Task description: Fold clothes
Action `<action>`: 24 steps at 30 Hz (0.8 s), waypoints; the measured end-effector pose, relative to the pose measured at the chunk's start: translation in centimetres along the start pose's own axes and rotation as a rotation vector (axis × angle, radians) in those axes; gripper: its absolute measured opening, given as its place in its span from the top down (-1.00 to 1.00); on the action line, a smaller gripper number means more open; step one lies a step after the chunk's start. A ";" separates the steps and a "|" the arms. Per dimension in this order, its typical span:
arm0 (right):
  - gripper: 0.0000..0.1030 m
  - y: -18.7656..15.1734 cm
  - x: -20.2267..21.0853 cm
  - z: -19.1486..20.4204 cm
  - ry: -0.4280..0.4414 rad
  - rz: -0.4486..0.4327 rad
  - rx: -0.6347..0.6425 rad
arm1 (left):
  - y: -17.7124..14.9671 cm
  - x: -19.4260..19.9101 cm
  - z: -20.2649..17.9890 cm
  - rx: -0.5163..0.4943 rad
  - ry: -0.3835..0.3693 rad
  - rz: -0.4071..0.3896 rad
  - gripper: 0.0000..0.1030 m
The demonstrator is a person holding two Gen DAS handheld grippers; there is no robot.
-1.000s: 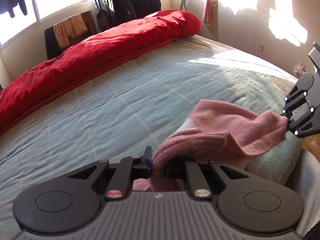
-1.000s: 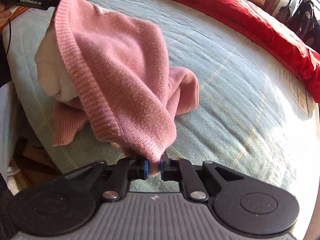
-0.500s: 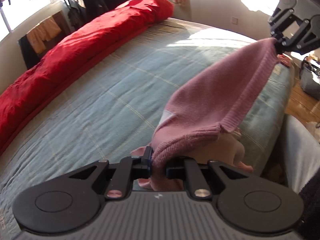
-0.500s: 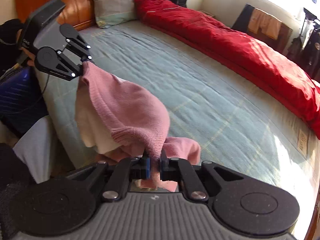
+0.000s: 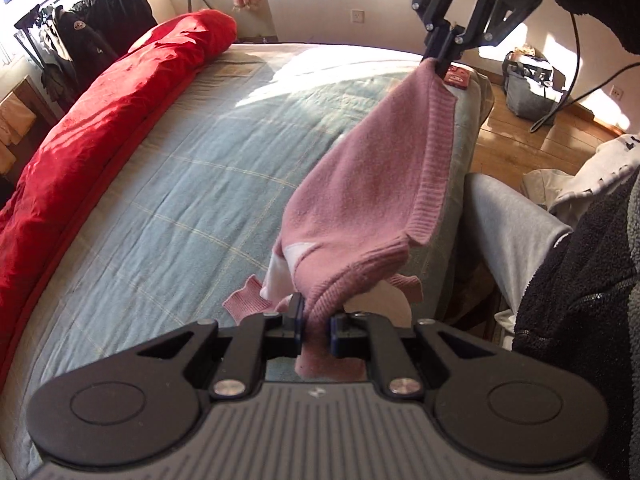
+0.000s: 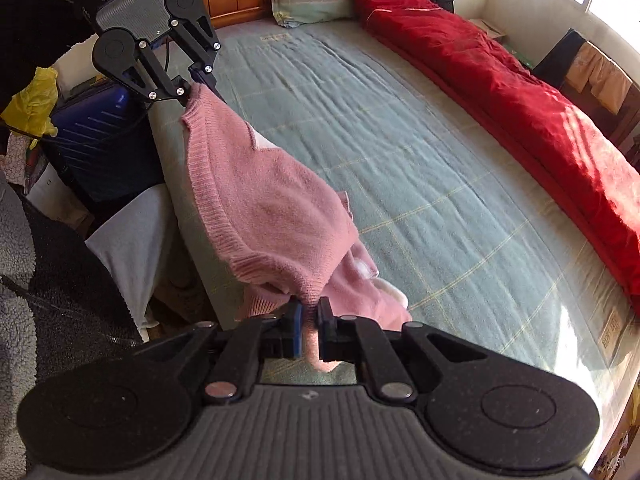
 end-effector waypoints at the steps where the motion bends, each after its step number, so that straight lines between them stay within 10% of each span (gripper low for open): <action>1: 1.00 0.3 0.8 0.0 -0.007 -0.016 0.007 | 0.3 0.8 0.3 -0.010 0.018 -0.004 0.82; 8: 0.95 0.6 2.4 -1.9 -0.095 -0.069 -0.047 | 1.6 2.9 2.0 0.011 0.066 -0.077 0.86; 16: 0.67 -7.4 -10.3 3.2 -0.003 0.235 -0.011 | -4.2 -7.9 -2.5 -0.053 -0.029 0.163 0.61; 24: 0.28 -11.2 -18.5 5.4 0.030 0.349 -0.045 | -10.0 -13.7 -5.3 -0.105 -0.002 0.281 0.33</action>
Point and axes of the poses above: each gripper's, at about its wrist camera, not at the fingertips, and x roughly against the way its jaws point, z to its left, y to its top, the point moved 4 cm from there along -x, roughly the way its jaws point, and after that the axes turned 1 degree about -z, right-handed, at the moved point
